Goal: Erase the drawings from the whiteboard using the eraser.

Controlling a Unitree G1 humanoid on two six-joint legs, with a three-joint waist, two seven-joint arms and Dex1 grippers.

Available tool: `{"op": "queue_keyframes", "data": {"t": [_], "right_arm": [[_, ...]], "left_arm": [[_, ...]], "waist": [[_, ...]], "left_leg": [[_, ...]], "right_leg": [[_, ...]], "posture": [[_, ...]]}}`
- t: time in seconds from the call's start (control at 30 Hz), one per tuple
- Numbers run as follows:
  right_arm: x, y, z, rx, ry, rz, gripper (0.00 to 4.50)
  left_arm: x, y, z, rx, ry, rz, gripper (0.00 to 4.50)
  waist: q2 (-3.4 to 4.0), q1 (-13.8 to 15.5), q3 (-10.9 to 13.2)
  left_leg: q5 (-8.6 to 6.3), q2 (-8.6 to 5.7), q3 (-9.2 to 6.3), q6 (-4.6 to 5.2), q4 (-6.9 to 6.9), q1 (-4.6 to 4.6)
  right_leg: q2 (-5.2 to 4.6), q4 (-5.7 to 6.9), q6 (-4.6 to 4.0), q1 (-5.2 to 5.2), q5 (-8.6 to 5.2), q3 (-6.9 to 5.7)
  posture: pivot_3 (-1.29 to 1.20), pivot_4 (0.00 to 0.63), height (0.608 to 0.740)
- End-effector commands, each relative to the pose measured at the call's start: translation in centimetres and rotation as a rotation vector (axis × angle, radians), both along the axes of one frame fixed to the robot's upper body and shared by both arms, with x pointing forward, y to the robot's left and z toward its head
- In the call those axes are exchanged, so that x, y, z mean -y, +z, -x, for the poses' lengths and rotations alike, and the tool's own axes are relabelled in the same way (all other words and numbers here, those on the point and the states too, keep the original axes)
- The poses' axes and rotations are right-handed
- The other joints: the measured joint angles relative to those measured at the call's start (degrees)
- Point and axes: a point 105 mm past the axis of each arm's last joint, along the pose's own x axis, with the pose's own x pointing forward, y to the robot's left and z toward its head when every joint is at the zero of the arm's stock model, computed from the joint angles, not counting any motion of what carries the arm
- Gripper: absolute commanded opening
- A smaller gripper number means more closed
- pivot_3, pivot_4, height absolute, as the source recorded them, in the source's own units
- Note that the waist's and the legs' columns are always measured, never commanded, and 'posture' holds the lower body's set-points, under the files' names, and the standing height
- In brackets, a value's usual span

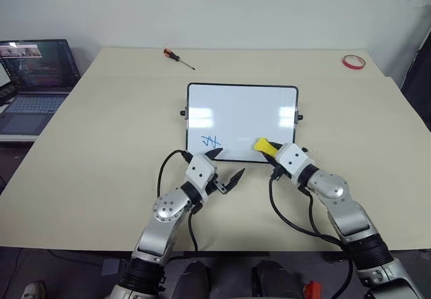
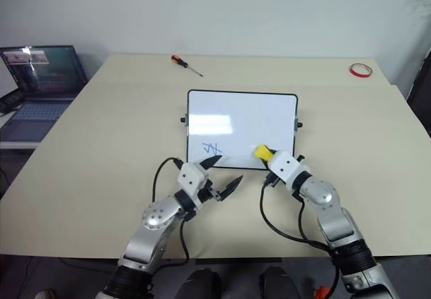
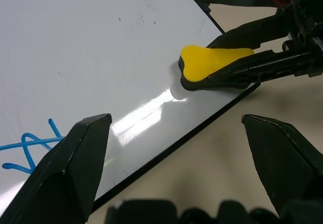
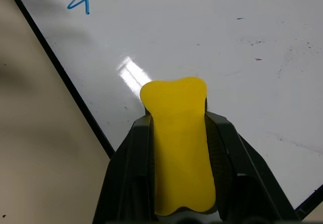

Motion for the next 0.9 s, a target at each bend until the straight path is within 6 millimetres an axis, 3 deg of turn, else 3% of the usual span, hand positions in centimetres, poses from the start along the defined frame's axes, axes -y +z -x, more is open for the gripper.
{"op": "queue_keyframes", "data": {"t": [0.03,0.3,0.57,0.77,0.9], "right_arm": [[3.2,-1.0,-0.7,-0.051,-0.13,0.051,1.08],[5.6,-1.9,0.3,-0.111,-0.169,0.141,1.08],[7.6,-2.9,1.8,-0.181,-0.185,0.199,1.08],[7.7,-2.1,2.0,-0.167,-0.195,0.171,1.08],[5.9,0.1,2.3,-0.117,-0.148,0.034,1.08]], "left_arm": [[0.6,1.1,0.1,0.043,-0.018,0.021,4.5],[1.0,1.1,0.2,0.038,-0.026,0.031,4.5],[0.6,1.0,0.2,0.037,-0.016,0.03,4.5],[0.8,1.0,0.2,0.036,-0.022,0.031,4.5],[0.7,1.0,0.1,0.039,-0.025,0.028,4.5]], "waist": [[-0.02,0.1,0.0],[-0.03,0.3,0.0],[-0.05,0.3,0.0],[-0.08,0.3,0.0],[-0.11,0.3,0.1]], "left_leg": [[0.0,-0.01,-0.01,0.0,0.0,0.03],[-0.01,-0.09,-0.17,0.02,-0.05,0.82],[-0.01,-0.07,-0.2,0.02,-0.05,0.86],[-0.01,-0.07,-0.22,0.02,-0.05,0.87],[-0.02,-0.06,-0.25,0.02,-0.09,0.87]], "right_leg": [[-0.01,0.0,0.0,0.04,0.0,0.0],[-0.06,-0.44,0.01,1.09,0.0,-0.06],[-0.06,-0.62,0.05,1.22,0.01,-0.07],[-0.06,-0.8,0.08,1.36,0.03,-0.11],[-0.06,-0.83,0.08,1.35,0.03,-0.09]], "posture": [[0.0,0.15,0.74],[0.0,0.15,0.74],[0.0,0.15,0.74],[0.0,0.15,0.74],[0.0,0.15,0.74]]}}
